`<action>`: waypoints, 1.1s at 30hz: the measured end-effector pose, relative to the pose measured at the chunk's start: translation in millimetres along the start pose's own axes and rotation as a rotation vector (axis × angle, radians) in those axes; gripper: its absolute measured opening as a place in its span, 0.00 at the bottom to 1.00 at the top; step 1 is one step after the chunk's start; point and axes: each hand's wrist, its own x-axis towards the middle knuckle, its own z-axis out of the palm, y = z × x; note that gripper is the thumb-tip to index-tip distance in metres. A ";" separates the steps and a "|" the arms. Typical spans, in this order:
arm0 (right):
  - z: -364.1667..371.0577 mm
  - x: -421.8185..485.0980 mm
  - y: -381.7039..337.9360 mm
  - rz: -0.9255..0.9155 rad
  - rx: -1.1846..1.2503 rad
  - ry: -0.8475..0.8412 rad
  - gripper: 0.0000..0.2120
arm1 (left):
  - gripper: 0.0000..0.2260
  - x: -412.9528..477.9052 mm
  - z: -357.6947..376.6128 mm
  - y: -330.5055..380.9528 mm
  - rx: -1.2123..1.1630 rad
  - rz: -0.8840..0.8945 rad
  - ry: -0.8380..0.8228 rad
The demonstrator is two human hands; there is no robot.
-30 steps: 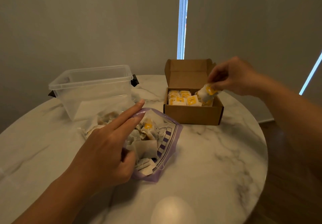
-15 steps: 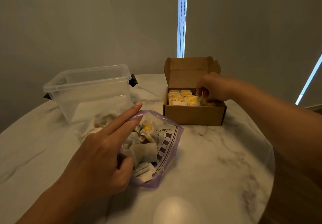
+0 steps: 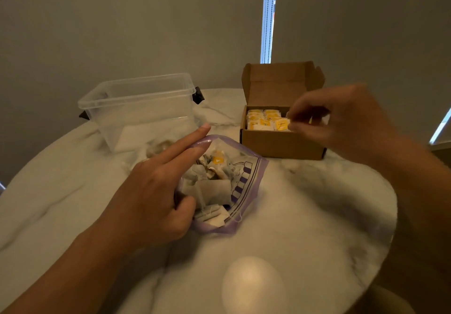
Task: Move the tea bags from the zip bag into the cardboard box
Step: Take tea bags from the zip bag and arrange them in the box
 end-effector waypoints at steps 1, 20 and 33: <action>-0.5 -11.2 -17.0 -0.010 0.085 -0.010 0.08 | 0.31 -0.1 -0.2 -0.4 0.011 0.007 0.010; 73.0 -27.7 -108.5 -0.080 0.080 -0.461 0.10 | 0.34 -6.3 -2.6 -1.5 0.005 0.007 -0.006; 91.4 -12.8 -118.3 0.051 0.247 -0.277 0.08 | 0.33 -7.2 -1.0 -5.7 0.007 0.012 0.019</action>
